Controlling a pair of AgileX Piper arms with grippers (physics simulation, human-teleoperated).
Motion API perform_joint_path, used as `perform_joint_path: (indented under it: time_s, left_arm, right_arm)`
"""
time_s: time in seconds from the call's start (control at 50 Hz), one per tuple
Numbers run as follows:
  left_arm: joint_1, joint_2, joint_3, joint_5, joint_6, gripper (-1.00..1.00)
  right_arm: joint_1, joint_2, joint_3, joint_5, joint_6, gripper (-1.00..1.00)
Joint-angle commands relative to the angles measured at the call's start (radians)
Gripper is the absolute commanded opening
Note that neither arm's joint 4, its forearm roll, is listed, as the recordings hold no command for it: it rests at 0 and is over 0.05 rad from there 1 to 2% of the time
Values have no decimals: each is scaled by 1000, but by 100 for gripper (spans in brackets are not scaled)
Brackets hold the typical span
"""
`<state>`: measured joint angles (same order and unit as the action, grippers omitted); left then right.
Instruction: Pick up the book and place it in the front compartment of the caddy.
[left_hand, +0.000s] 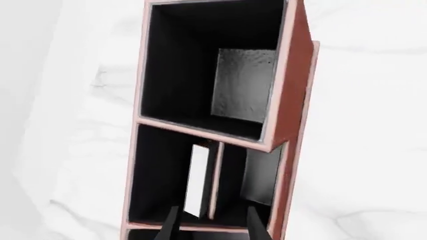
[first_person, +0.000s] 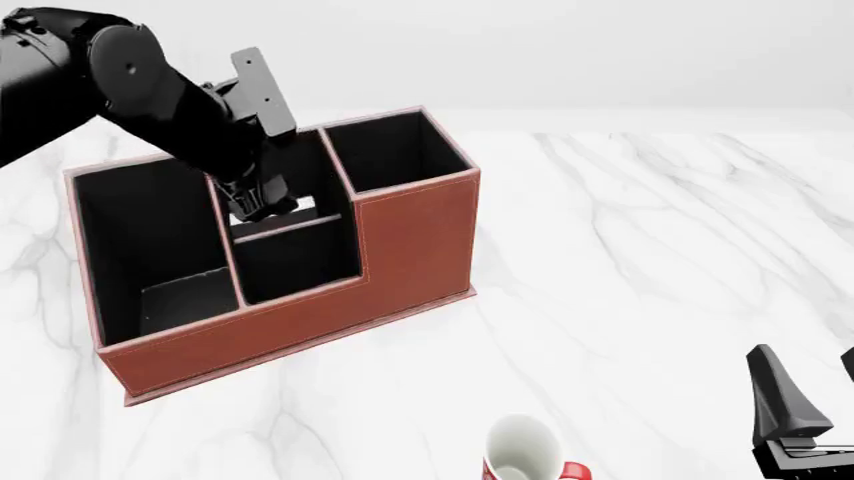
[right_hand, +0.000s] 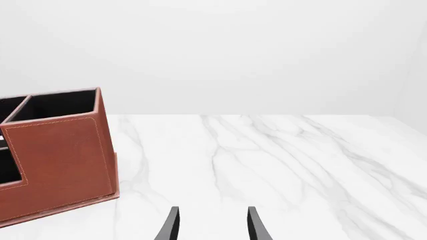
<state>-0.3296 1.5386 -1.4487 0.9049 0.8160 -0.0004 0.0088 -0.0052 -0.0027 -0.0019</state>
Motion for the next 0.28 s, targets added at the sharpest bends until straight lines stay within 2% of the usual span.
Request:
perform_joint_path:
  time_s: [0.02,0.14,0.28]
  left_arm:
    - [-59,-279,192,-27,-13,100]
    - [-82,-400,308,-42,-28,100]
    - [-108,-501,371,-41,-72,100]
  right_arm:
    - [0,-1,1,0,0,100]
    - [0,-1,1,0,1,100]
    - [0,-1,1,0,0,100]
